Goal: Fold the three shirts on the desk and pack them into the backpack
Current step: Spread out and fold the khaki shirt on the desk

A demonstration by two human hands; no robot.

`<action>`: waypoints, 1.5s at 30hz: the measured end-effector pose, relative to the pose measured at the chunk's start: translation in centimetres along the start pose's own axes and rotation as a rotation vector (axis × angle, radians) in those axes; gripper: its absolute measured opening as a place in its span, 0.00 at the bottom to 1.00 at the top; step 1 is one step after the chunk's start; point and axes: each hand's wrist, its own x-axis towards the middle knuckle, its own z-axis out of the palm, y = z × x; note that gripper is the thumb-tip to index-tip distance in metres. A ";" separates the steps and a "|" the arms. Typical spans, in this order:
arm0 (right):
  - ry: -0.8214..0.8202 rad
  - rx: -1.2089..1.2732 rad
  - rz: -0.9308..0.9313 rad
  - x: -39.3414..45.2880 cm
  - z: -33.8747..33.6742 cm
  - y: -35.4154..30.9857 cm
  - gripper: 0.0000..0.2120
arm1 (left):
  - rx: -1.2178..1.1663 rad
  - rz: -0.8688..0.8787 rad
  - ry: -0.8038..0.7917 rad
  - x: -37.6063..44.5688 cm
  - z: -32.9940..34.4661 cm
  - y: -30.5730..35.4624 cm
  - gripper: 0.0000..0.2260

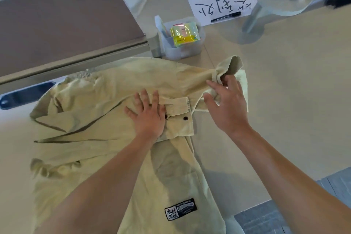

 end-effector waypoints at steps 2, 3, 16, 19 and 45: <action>-0.007 -0.013 -0.031 -0.4 1.3 -2.0 0.17 | -0.020 0.036 -0.003 0.0 0.0 -0.4 0.28; -0.015 -0.014 -0.042 -0.6 1.9 -3.1 0.17 | -0.035 0.061 -0.008 -0.2 -0.3 -0.8 0.28; -0.198 0.025 -0.354 -4.5 10.6 -26.8 0.16 | -0.268 -0.055 0.171 -10.2 -6.8 -23.5 0.28; -0.295 0.033 -0.426 -6.6 14.3 -32.4 0.16 | -0.312 0.005 0.271 -12.2 -7.4 -29.3 0.26; -0.257 -0.490 -0.174 -5.5 17.8 -11.3 0.31 | 0.046 0.077 0.259 -6.1 -2.9 -21.2 0.29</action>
